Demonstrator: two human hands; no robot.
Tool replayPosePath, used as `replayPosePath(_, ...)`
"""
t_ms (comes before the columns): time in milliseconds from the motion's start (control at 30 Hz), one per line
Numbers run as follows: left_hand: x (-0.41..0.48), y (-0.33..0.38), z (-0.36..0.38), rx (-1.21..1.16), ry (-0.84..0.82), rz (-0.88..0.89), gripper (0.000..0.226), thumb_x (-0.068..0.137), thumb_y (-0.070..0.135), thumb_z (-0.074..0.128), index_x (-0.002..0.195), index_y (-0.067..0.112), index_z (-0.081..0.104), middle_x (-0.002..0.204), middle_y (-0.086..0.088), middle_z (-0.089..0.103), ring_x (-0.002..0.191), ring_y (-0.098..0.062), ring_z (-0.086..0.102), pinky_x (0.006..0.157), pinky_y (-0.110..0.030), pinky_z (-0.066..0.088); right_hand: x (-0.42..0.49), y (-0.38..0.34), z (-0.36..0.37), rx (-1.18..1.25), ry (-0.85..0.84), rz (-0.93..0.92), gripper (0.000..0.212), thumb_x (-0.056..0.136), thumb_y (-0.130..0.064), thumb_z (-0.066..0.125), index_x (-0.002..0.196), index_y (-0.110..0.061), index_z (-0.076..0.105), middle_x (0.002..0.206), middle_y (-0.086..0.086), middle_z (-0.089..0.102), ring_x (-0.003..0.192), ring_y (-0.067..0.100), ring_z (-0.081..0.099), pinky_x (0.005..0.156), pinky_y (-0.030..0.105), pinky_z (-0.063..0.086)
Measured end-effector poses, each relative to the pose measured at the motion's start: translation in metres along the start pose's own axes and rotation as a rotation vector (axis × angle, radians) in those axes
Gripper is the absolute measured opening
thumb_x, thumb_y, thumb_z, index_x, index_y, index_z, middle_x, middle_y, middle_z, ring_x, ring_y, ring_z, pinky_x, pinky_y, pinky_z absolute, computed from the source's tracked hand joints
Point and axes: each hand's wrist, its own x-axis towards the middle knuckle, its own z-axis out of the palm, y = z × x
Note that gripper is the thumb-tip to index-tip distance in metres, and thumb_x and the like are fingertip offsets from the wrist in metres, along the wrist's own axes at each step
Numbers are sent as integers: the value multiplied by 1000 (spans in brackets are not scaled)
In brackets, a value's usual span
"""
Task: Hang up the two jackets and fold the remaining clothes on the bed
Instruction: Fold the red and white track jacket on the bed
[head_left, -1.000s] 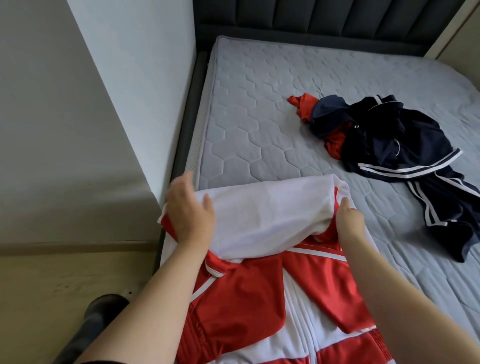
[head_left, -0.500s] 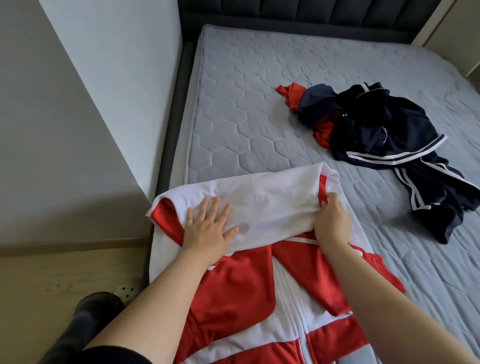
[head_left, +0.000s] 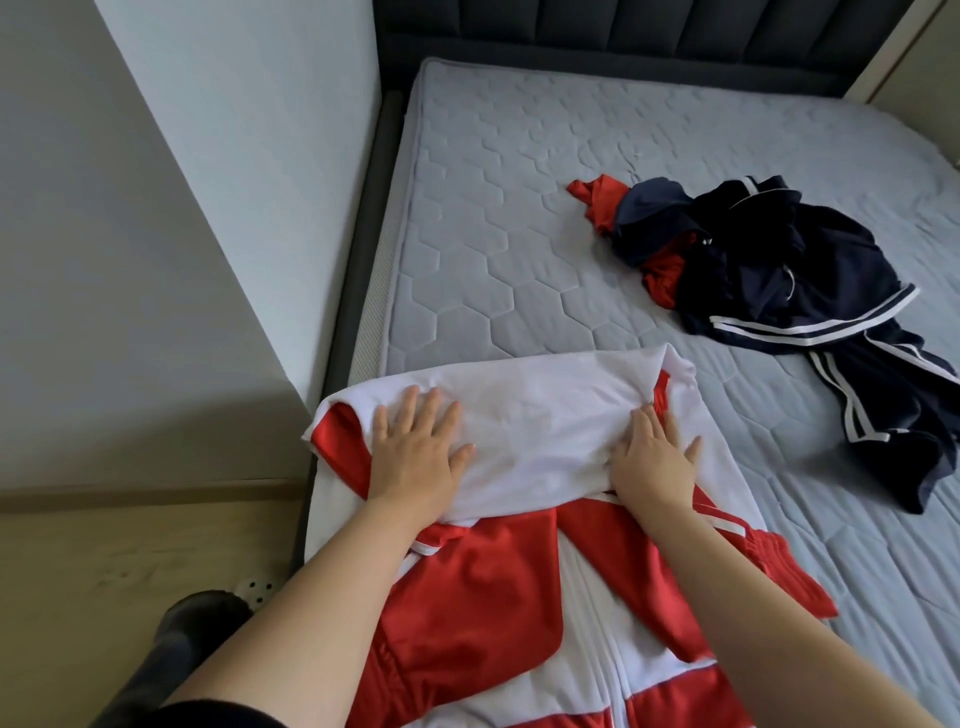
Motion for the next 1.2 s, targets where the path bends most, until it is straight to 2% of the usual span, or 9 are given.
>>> replayPosePath(167, 25, -17, -23, 46, -60, -36, 72, 94, 54, 35, 151, 27, 1, 159, -1, -2, 145, -25, -12, 114, -52, -3, 17, -50, -20, 98, 150, -206, 60, 80, 1, 43, 139, -6, 36, 152, 16, 24, 141, 30, 16, 116, 39, 6)
replayPosePath(267, 46, -27, -40, 8, -168, -46, 91, 86, 58, 52, 151, 23, 0, 158, -6, 12, 146, -25, -3, 114, -53, -2, 45, -79, -27, -7, -56, -385, 73, 82, -1, 46, 148, -16, 19, 158, 7, 5, 146, 23, -2, 117, 39, -3)
replayPosePath(333, 57, -31, -50, -27, -240, -37, 99, 79, 55, 64, 150, 20, 3, 151, -7, 32, 142, -27, 21, 113, -53, 9, 64, -86, -31, -149, -262, -471, 77, 87, -15, 52, 150, -21, 9, 159, 4, 3, 146, 23, -7, 116, 45, -8)
replayPosePath(433, 64, -36, -62, -16, -324, -12, 78, 75, 40, 73, 138, 16, 33, 133, -5, 52, 123, -27, 47, 100, -39, 36, 86, -83, -38, -317, -476, -444, 78, 88, -38, 57, 149, -22, 13, 154, 4, 24, 144, 25, 13, 113, 53, -2)
replayPosePath(533, 64, -40, -75, 53, -364, -10, 45, 76, 32, 75, 112, 14, 54, 117, -6, 59, 108, -27, 56, 81, -34, 45, 95, -75, -53, -477, -487, -377, 55, 83, -29, 64, 133, -19, 42, 133, 2, 50, 128, 24, 41, 111, 49, 13)
replayPosePath(700, 63, -34, -112, 185, -132, -34, 27, 83, 23, 67, 108, 14, 63, 112, -8, 64, 107, -30, 60, 79, -34, 47, 95, -69, -86, -535, -184, -407, 12, 82, -19, 58, 94, -21, 57, 108, 2, 63, 104, 26, 55, 82, 28, 30)
replayPosePath(867, 57, -27, -153, 136, 217, -22, 18, 87, 5, 49, 102, 9, 57, 105, -15, 63, 98, -36, 59, 65, -31, 33, 87, -68, -126, -357, 269, -464, 14, 73, -5, 58, 85, -10, 54, 91, 12, 64, 89, 33, 58, 80, 36, 28)
replayPosePath(1067, -12, -17, -138, 168, 188, 170, 22, 83, 4, 49, 102, 8, 59, 102, -13, 62, 98, -33, 57, 65, -32, 27, 29, -32, -127, -135, 364, -552, 17, 58, 9, 58, 72, 1, 54, 68, 21, 58, 68, 38, 57, 72, 44, 34)
replayPosePath(1200, -61, -14, -101, 86, 104, 313, 24, 82, 2, 46, 100, 9, 61, 101, -12, 62, 100, -32, 56, 77, -35, 37, -22, 7, -110, -107, 420, -683, 33, 39, 11, 71, 64, -1, 54, 55, 14, 53, 52, 32, 54, 61, 41, 42)
